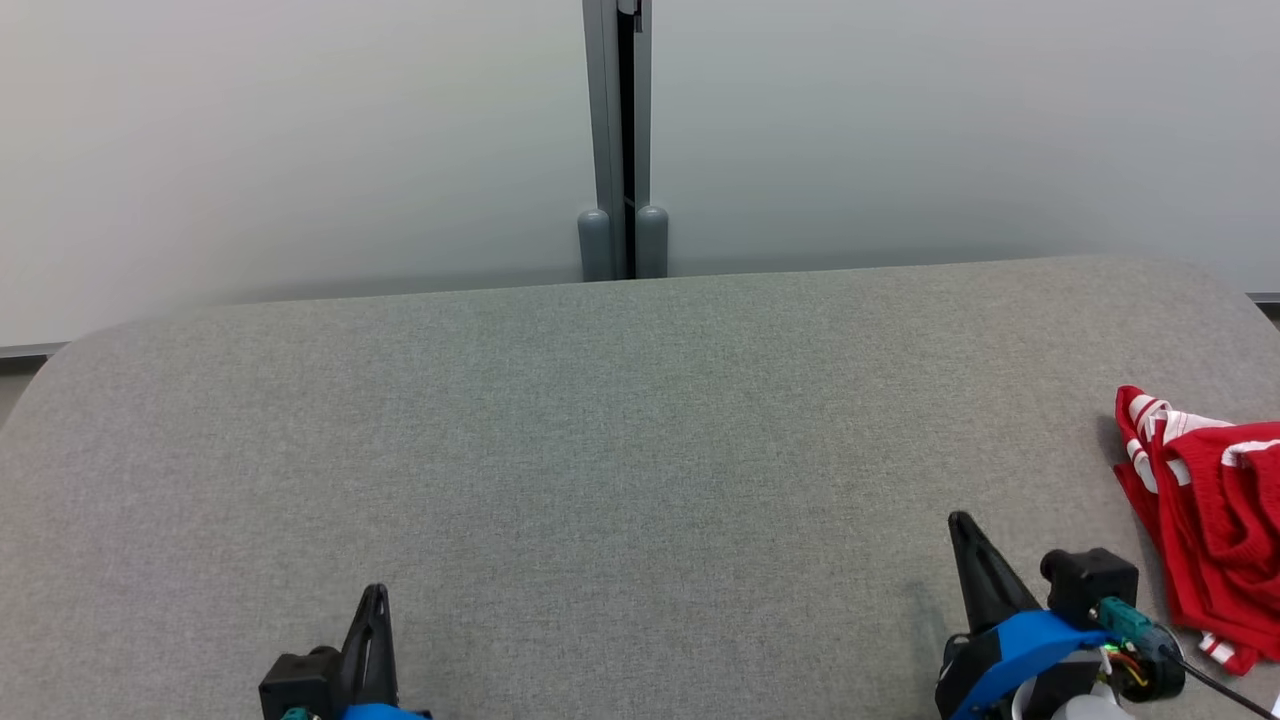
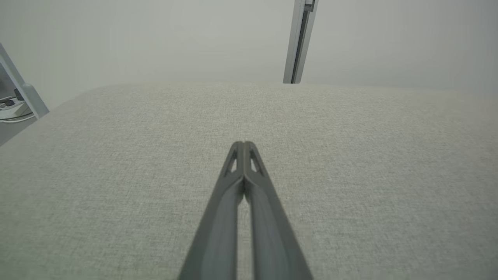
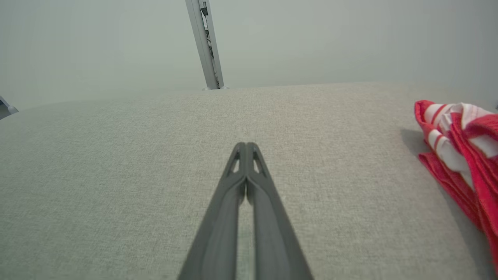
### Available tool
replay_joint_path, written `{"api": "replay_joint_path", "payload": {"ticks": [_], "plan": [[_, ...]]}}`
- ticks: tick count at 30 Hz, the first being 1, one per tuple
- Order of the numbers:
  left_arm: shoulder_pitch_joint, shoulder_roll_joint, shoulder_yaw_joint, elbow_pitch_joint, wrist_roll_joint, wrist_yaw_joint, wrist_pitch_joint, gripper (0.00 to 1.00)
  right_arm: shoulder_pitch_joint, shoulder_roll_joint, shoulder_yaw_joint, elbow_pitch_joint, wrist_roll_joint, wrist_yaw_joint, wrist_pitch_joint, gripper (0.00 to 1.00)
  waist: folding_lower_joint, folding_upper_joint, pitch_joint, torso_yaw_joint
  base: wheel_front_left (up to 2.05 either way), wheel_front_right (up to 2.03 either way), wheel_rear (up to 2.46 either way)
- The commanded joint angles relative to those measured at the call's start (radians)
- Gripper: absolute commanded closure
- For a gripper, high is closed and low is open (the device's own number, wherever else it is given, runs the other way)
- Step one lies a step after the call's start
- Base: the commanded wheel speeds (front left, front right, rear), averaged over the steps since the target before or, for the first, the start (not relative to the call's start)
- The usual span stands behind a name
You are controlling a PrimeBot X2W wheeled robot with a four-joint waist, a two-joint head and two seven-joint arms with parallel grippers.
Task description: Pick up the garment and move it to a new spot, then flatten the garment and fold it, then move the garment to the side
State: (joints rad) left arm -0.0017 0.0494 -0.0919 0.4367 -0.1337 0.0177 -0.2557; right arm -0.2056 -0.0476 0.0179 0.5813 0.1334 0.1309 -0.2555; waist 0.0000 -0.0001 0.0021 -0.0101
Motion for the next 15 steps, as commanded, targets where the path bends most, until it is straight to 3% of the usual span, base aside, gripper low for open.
{"api": "replay_joint_path", "payload": {"ticks": [1,15], "plan": [[-0.01,0.0,0.01,-0.003,-0.035,-0.004,0.013,1.0,-0.007,0.0,-0.01,-0.005,0.033,0.0,0.014,1.0,0.0,0.0,0.0,0.0,0.0,0.0,0.0],[-0.027,0.0,0.043,-0.039,-0.287,-0.03,0.074,1.0,0.014,-0.001,-0.029,-0.067,0.288,0.0,0.074,1.0,0.0,0.0,0.0,0.001,0.0,0.0,0.0]]}}
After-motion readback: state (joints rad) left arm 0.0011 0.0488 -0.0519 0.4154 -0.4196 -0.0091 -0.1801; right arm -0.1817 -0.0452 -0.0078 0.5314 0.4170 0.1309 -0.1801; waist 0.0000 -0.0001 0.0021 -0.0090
